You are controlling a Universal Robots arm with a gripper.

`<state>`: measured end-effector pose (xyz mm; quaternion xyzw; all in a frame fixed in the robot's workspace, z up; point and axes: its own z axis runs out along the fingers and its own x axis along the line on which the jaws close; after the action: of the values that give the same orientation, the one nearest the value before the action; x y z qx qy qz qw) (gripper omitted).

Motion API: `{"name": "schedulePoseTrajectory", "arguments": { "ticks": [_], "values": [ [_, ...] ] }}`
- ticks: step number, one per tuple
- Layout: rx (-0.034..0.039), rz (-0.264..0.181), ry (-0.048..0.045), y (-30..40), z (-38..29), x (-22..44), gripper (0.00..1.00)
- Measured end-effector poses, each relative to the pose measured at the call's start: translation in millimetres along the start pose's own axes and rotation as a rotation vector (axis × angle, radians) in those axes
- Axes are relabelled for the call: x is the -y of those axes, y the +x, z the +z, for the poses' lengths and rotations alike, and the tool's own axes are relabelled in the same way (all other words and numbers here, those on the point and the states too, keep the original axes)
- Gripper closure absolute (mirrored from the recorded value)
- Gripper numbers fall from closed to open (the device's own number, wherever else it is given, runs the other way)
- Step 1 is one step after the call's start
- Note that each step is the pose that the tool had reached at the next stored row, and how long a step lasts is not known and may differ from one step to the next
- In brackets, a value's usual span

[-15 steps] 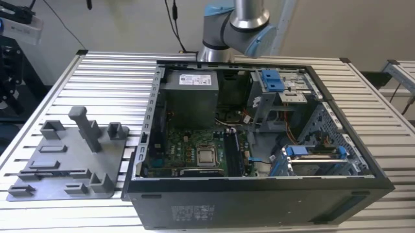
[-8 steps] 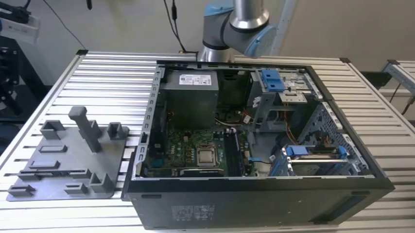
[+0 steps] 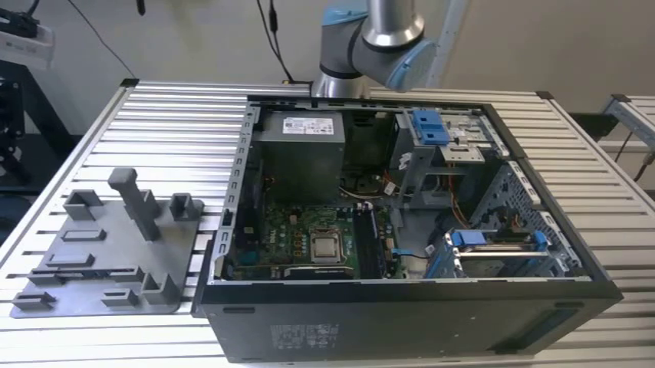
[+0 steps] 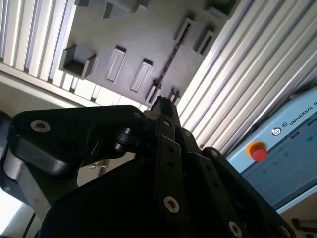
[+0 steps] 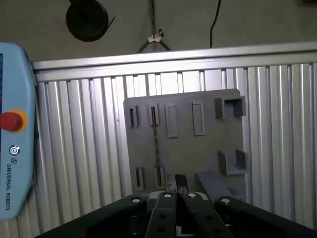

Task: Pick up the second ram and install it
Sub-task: 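Pick up the second ram and move it above second insertion slot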

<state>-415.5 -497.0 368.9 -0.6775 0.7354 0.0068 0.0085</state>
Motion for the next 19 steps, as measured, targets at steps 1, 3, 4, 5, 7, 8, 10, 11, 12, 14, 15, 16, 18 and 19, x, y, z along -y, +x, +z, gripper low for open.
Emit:
{"name": "schedulePoseTrajectory", "arguments": {
  "ticks": [1, 3, 4, 5, 7, 8, 10, 11, 12, 14, 15, 16, 18, 19],
  "values": [
    [0.0010, -0.004, 0.0012, 1.4, 0.3, -0.4, 0.89],
    [0.0027, -0.011, 0.0041, 4.0, 0.7, -0.6, 0.89],
    [0.0031, -0.014, 0.0049, 5.1, 0.7, -0.6, 0.89],
    [0.0033, -0.016, 0.0052, 5.6, 0.6, -0.6, 0.89],
    [0.0035, -0.016, 0.0053, 5.6, 0.6, -0.6, 0.89],
    [0.0036, -0.016, 0.0053, 5.8, 0.7, -0.5, 0.89],
    [0.0037, -0.016, 0.0052, 5.9, 0.6, -0.5, 0.89],
    [0.0039, -0.016, 0.0053, 6.0, 0.7, -0.5, 0.89],
    [0.0039, -0.016, 0.0052, 6.0, 0.7, -0.5, 0.89],
    [0.0040, -0.016, 0.0052, 6.2, 0.7, -0.5, 0.88],
    [0.0041, -0.016, 0.0052, 6.2, 0.6, -0.5, 0.88],
    [0.0042, -0.016, 0.0052, 6.3, 0.7, -0.5, 0.82],
    [0.0043, -0.016, 0.0052, 6.4, 0.7, -0.5, 0.76],
    [0.0044, -0.016, 0.0051, 6.5, 0.6, -0.5, 0.70]
  ]
}}
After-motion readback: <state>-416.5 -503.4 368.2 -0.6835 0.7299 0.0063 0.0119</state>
